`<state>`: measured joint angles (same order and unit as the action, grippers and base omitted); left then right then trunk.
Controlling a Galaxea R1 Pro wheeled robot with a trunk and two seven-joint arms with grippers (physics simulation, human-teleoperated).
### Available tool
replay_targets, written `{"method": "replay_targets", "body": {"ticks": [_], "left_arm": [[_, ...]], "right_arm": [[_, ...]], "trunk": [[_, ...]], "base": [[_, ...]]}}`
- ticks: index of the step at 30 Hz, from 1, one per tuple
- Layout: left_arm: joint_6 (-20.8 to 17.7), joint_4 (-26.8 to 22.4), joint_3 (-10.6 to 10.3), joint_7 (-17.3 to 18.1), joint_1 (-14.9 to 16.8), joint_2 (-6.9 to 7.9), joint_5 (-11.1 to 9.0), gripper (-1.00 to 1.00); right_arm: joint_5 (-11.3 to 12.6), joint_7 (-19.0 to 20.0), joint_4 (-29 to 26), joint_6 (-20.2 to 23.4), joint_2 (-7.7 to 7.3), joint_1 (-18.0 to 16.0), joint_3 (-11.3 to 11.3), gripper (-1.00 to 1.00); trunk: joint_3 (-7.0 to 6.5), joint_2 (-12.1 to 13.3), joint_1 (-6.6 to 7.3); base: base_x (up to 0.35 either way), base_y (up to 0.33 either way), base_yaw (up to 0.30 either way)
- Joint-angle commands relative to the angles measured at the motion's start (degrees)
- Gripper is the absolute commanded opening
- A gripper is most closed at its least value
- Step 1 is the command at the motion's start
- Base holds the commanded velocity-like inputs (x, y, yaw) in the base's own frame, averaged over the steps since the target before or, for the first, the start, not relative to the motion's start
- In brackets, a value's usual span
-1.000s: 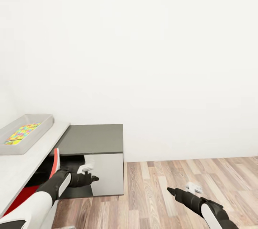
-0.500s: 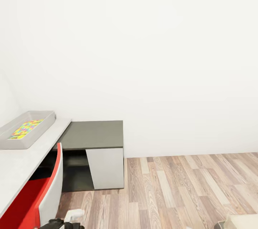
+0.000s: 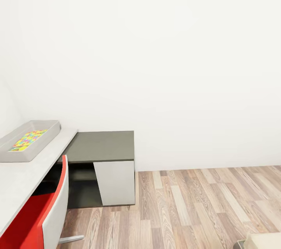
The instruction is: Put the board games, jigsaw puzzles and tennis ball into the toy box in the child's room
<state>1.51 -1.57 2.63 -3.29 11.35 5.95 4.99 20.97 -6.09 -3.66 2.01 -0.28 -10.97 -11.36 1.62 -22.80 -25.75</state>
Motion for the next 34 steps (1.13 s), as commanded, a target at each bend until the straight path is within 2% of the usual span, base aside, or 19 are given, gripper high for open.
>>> {"method": "replay_targets", "body": {"ticks": [1, 5, 8, 17, 27, 34], "left_arm": [[0.32, 0.13, 0.27, -0.38, -0.83, 0.07, 0.54, 1.00], [0.78, 0.28, 0.31, -0.69, -2.89, -0.24, 0.56, 1.00], [1.00, 0.07, 0.64, -0.73, -3.31, -0.47, 0.31, 1.00], [3.06, -0.24, 0.95, -0.75, -3.45, -0.90, 0.03, 1.00], [3.28, -0.27, 0.87, -0.75, -3.46, -0.93, 0.16, 1.00], [3.30, -0.28, 0.88, -0.75, -3.46, -0.92, 0.17, 1.00]], "right_arm": [[0.45, -0.23, 0.67, -0.81, -0.02, -0.04, -0.47, 1.00], [0.36, -0.24, 1.70, -3.02, -0.69, 1.07, -0.33, 1.00], [0.09, -0.24, 1.84, -3.54, -0.91, 1.65, -0.28, 1.00], [0.17, -0.24, 1.90, -4.00, -0.07, 1.91, -0.41, 1.00], [-0.03, -0.24, 1.90, -4.02, -0.79, 1.93, -0.29, 1.00], [-0.05, -0.24, 1.90, -4.03, -0.30, 1.93, -0.41, 1.00]], "trunk": [[0.12, -0.12, -0.04], [0.12, -0.12, -0.04], [0.12, -0.12, -0.04], [0.12, -0.12, -0.04], [0.12, -0.12, -0.04], [0.12, -0.12, -0.04]], "base": [[0.000, 0.000, 0.000], [0.000, 0.000, 0.000], [0.000, 0.000, 0.000], [0.000, 0.000, 0.000], [0.000, 0.000, 0.000], [0.000, 0.000, 0.000]]}}
